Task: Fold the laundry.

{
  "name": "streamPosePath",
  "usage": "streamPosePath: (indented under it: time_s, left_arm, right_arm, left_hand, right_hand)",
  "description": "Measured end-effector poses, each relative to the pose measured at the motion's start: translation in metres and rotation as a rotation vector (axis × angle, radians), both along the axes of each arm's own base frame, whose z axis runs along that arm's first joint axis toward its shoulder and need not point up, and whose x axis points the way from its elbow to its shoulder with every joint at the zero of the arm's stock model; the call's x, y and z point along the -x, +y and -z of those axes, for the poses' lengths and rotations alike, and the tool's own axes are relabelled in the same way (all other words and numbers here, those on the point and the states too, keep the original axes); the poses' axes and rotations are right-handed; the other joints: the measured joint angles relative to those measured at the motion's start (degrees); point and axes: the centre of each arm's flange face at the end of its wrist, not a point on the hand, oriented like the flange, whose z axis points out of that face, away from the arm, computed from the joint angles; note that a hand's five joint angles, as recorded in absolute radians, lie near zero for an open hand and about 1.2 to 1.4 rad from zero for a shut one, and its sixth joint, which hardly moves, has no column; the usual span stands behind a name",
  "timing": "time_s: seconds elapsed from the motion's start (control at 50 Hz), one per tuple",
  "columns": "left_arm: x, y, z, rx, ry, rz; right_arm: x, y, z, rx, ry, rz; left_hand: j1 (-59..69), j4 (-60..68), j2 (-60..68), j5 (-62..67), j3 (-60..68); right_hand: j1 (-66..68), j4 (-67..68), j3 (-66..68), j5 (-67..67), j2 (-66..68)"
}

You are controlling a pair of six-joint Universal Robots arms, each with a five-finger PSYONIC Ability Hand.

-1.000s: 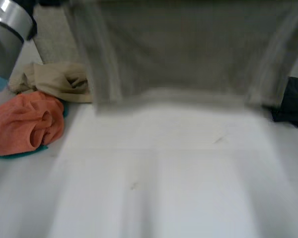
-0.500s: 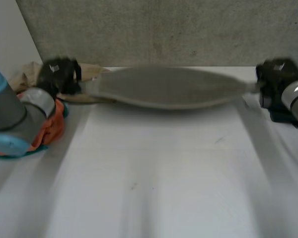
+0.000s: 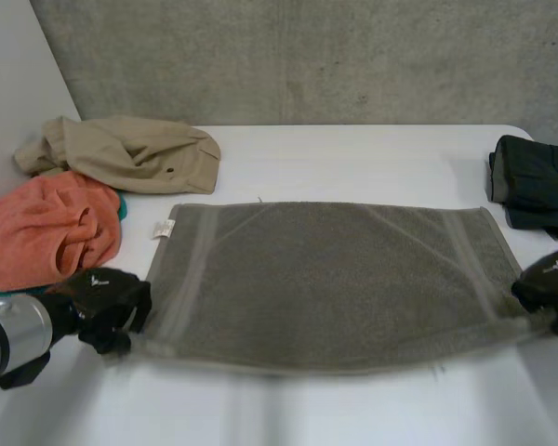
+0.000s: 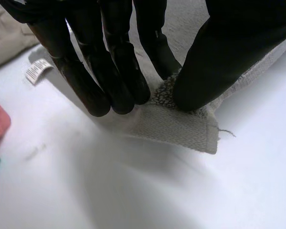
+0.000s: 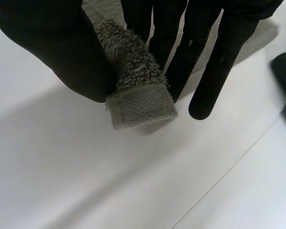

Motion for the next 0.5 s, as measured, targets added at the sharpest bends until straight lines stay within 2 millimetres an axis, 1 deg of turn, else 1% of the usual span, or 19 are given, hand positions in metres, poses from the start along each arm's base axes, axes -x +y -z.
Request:
streamPosePath:
  time_s: [0.06,0.08,0.1,0.14,0.18,0.24,0.26,0.28,0.32,0.34,0.42,0.5]
  left_arm:
    - [0.005,-0.022,0.0,0.045,-0.006,-0.019]
    - [0.006,-0.026,0.001,0.053,-0.006,-0.025]
    - [0.011,-0.04,0.001,0.079,-0.005,-0.044]
    - [0.017,-0.056,0.001,0.113,-0.001,-0.066]
    - [0.027,-0.076,0.001,0.156,0.009,-0.09]
    - [0.041,-0.101,0.001,0.211,0.026,-0.113]
    - [0.041,-0.101,0.001,0.211,0.026,-0.113]
    - [0.051,-0.115,0.001,0.244,0.035,-0.122]
    - [0.058,-0.126,0.001,0.27,0.041,-0.128]
    - [0.065,-0.136,0.001,0.292,0.045,-0.131]
    - [0.079,-0.156,0.004,0.342,0.053,-0.133]
    - [0.09,-0.171,0.006,0.386,0.06,-0.128]
  right_arm:
    - [-0.005,-0.018,0.006,0.079,-0.041,0.025]
    - [-0.006,-0.02,0.007,0.086,-0.045,0.028]
    - [-0.009,-0.031,0.01,0.131,-0.067,0.045]
    - [-0.011,-0.043,0.013,0.174,-0.087,0.062]
    - [-0.014,-0.056,0.016,0.225,-0.107,0.083]
    - [-0.017,-0.075,0.02,0.291,-0.124,0.104]
    - [-0.017,-0.075,0.02,0.291,-0.124,0.104]
    - [-0.019,-0.086,0.022,0.33,-0.129,0.112]
    - [-0.021,-0.094,0.025,0.359,-0.131,0.114]
    - [-0.024,-0.101,0.027,0.381,-0.133,0.112]
    - [-0.031,-0.116,0.032,0.429,-0.136,0.101]
    - [-0.038,-0.13,0.038,0.468,-0.138,0.084]
  left_hand:
    - [0.0,0.0,0.0,0.0,0.0]
    - [0.0,0.0,0.0,0.0,0.0]
    - [0.0,0.0,0.0,0.0,0.0]
    - [0.0,0.0,0.0,0.0,0.0]
    - [0.0,0.0,0.0,0.0,0.0]
    - [0.0,0.0,0.0,0.0,0.0]
    - [0.0,0.0,0.0,0.0,0.0]
    - [0.0,0.0,0.0,0.0,0.0]
    - [0.0,0.0,0.0,0.0,0.0]
    - [0.0,0.0,0.0,0.0,0.0]
    - [0.0,0.0,0.0,0.0,0.0]
    - [0.0,0.0,0.0,0.0,0.0]
  right_hand:
    - [0.0,0.0,0.0,0.0,0.0]
    - [0.0,0.0,0.0,0.0,0.0]
    - [0.0,0.0,0.0,0.0,0.0]
    - [0.0,0.0,0.0,0.0,0.0]
    - [0.0,0.0,0.0,0.0,0.0]
    - [0.0,0.0,0.0,0.0,0.0]
    - [0.0,0.0,0.0,0.0,0.0]
    - [0.0,0.0,0.0,0.0,0.0]
    - [0.0,0.0,0.0,0.0,0.0]
    - [0.0,0.0,0.0,0.0,0.0]
    - [0.0,0.0,0.0,0.0,0.0]
    - [0.0,0.0,0.0,0.0,0.0]
